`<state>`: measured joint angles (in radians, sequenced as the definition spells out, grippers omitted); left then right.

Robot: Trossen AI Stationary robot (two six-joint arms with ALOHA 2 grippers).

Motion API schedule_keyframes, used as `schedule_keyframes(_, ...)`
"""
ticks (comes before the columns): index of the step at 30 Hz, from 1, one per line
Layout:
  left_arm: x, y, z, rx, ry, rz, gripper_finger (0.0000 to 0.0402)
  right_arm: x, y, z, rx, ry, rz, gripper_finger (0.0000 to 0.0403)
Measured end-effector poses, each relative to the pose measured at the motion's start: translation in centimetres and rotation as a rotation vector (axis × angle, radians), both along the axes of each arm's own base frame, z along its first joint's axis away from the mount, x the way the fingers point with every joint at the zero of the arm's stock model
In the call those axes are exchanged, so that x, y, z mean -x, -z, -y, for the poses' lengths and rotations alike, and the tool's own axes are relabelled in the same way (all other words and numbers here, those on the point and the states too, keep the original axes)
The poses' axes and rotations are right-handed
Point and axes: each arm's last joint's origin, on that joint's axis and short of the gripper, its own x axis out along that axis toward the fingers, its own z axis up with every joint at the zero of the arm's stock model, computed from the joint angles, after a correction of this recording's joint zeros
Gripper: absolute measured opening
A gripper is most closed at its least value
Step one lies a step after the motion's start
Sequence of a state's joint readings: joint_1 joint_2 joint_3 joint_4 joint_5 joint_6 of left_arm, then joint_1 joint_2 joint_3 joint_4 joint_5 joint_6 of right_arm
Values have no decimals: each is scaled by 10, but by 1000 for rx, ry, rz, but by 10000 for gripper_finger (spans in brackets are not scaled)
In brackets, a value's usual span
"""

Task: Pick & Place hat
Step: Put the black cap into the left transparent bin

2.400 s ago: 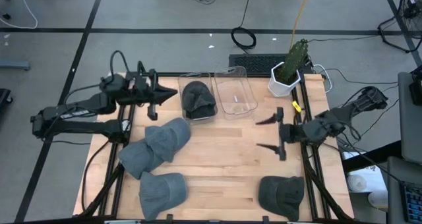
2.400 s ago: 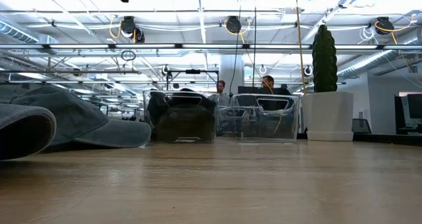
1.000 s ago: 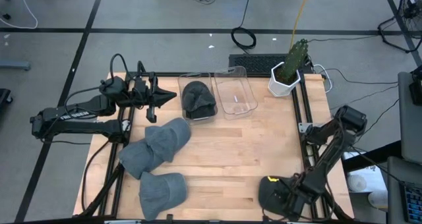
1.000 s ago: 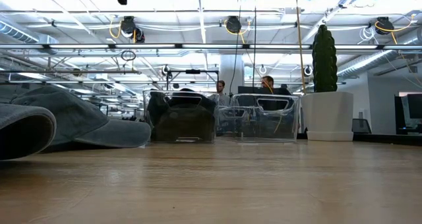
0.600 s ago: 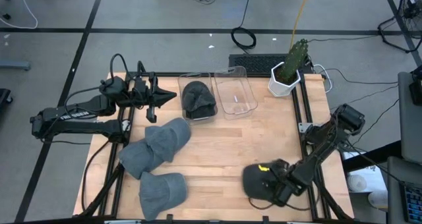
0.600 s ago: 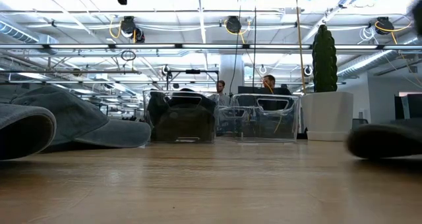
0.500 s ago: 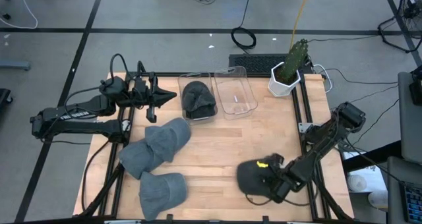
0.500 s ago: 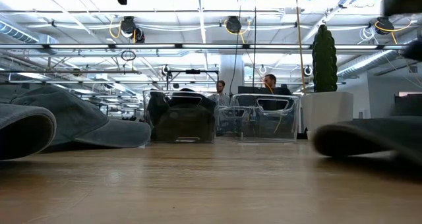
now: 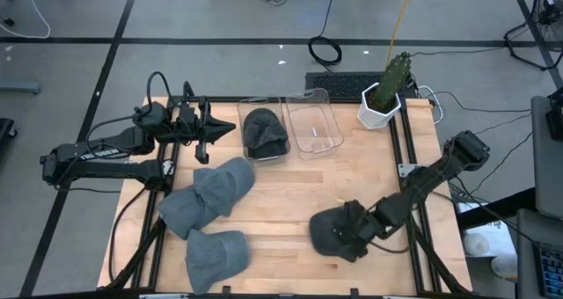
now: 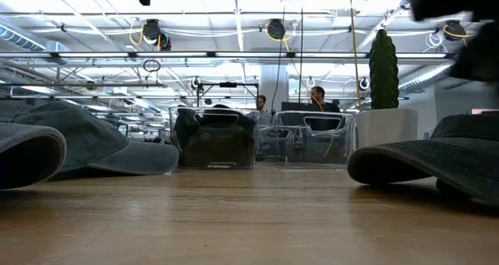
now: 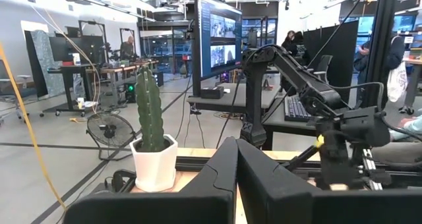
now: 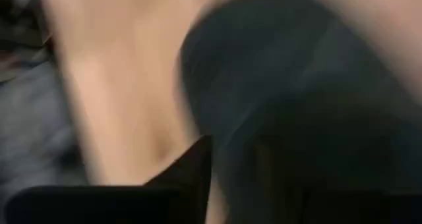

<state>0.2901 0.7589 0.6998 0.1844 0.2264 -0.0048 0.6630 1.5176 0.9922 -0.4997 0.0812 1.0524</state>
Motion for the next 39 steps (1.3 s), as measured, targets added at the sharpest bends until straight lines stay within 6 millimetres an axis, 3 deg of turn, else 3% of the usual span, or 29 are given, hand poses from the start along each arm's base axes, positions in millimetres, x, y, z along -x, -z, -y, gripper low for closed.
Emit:
schedule_keyframes(5,0,0,0,0,0,0,8,39,1,-16,-206,144,-179,169)
schedule_keyframes(10,0,0,0,0,0,1,8,87,3,-33,-318,449,21,202)
schedule_keyframes(13,0,0,0,0,0,1,8,106,22,-37,-403,572,132,211)
schedule_keyframes(17,0,0,0,0,0,1,8,121,52,-38,-383,647,35,207)
schedule_keyframes(23,0,0,0,0,0,1,8,121,67,-41,-373,672,10,200)
schedule_keyframes(28,0,0,0,0,0,1,8,111,71,-39,-348,725,194,199)
schedule_keyframes(39,0,0,0,0,0,1,8,84,84,-20,-99,790,532,199)
